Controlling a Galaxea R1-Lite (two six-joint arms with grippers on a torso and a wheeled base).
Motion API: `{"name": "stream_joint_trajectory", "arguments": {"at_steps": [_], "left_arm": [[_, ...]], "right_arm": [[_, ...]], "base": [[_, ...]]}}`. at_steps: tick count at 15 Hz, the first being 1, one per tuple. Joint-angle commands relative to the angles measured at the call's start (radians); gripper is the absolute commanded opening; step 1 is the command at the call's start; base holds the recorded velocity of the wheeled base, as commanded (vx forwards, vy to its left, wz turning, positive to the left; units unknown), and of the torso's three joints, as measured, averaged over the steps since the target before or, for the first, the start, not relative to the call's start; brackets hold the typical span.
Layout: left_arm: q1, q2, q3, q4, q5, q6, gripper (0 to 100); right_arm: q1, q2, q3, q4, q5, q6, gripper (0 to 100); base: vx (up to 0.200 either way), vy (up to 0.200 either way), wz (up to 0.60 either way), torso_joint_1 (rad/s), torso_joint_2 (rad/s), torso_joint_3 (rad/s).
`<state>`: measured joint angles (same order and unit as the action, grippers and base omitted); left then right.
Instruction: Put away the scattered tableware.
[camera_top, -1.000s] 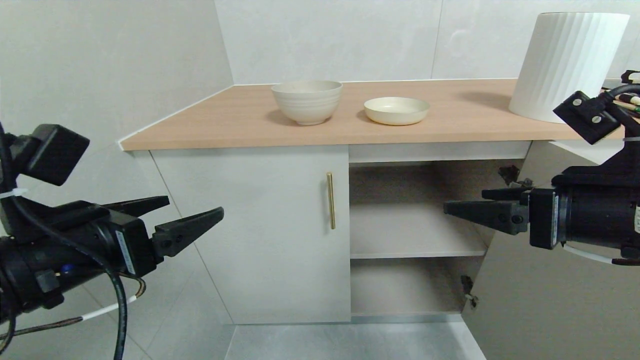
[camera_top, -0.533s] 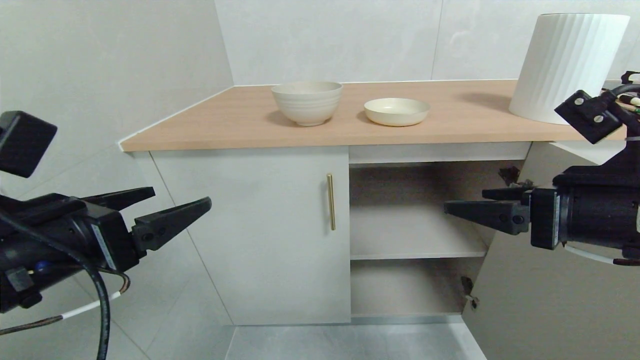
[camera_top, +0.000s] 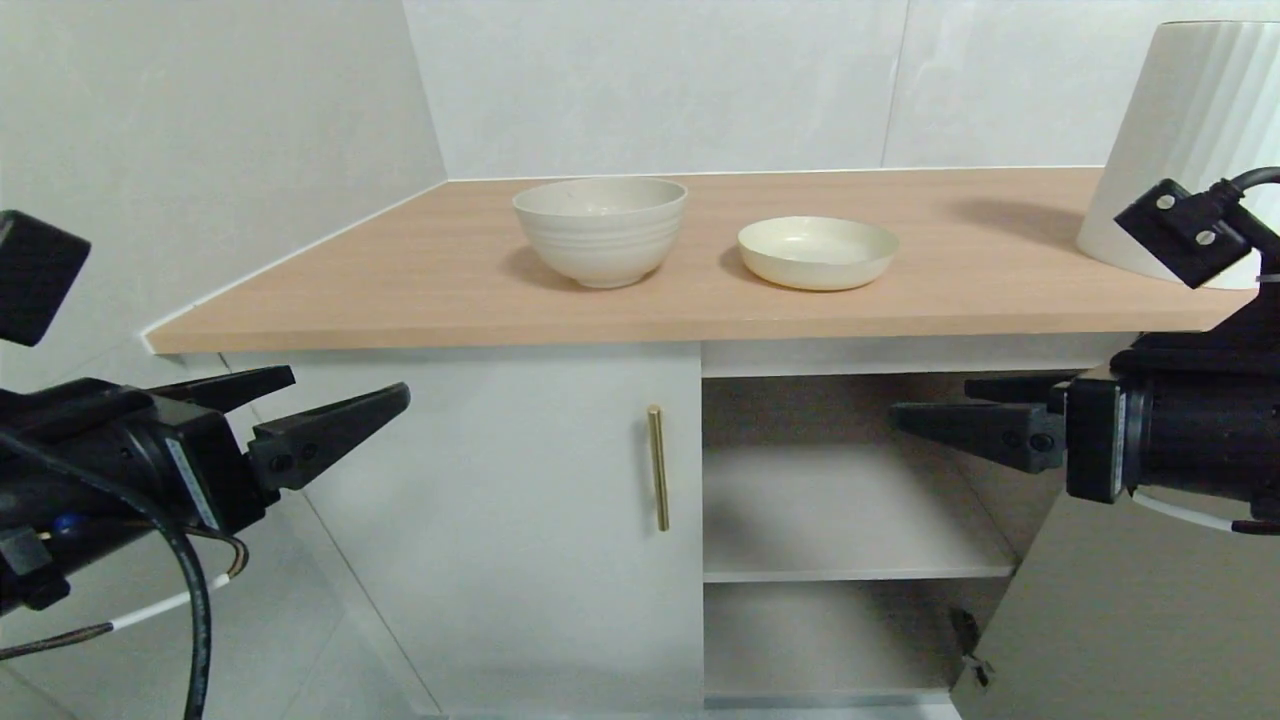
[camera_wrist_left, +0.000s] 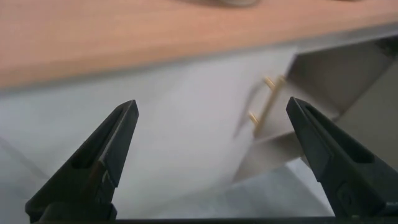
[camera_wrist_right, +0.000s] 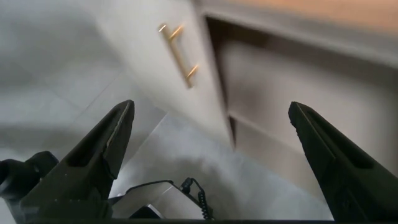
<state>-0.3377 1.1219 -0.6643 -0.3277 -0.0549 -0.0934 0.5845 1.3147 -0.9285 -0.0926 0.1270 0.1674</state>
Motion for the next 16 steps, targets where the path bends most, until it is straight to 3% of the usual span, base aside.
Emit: {"name": "stream_joint_trajectory", "arguments": {"at_steps": [1, 10, 16], "left_arm": [[0.0, 0.002, 0.0, -0.001, 0.0, 0.0, 100], [0.0, -0.025, 0.0, -0.002, -0.006, -0.005, 100], [0.0, -0.034, -0.011, -0.001, -0.006, -0.016, 100]], "right_arm": [[0.0, -0.014, 0.004, -0.001, 0.002, 0.0, 100], [0.0, -0.121, 0.079, -0.024, 0.082, -0.052, 100], [0.0, -0.135, 0.094, -0.024, 0.123, -0.083, 100]], "base": [[0.2, 0.0, 0.0, 0.002, 0.0, -0.002], [0.022, 0.0, 0.0, 0.0, 0.0, 0.001], [0.0, 0.0, 0.0, 0.037, -0.29, -0.294]]}}
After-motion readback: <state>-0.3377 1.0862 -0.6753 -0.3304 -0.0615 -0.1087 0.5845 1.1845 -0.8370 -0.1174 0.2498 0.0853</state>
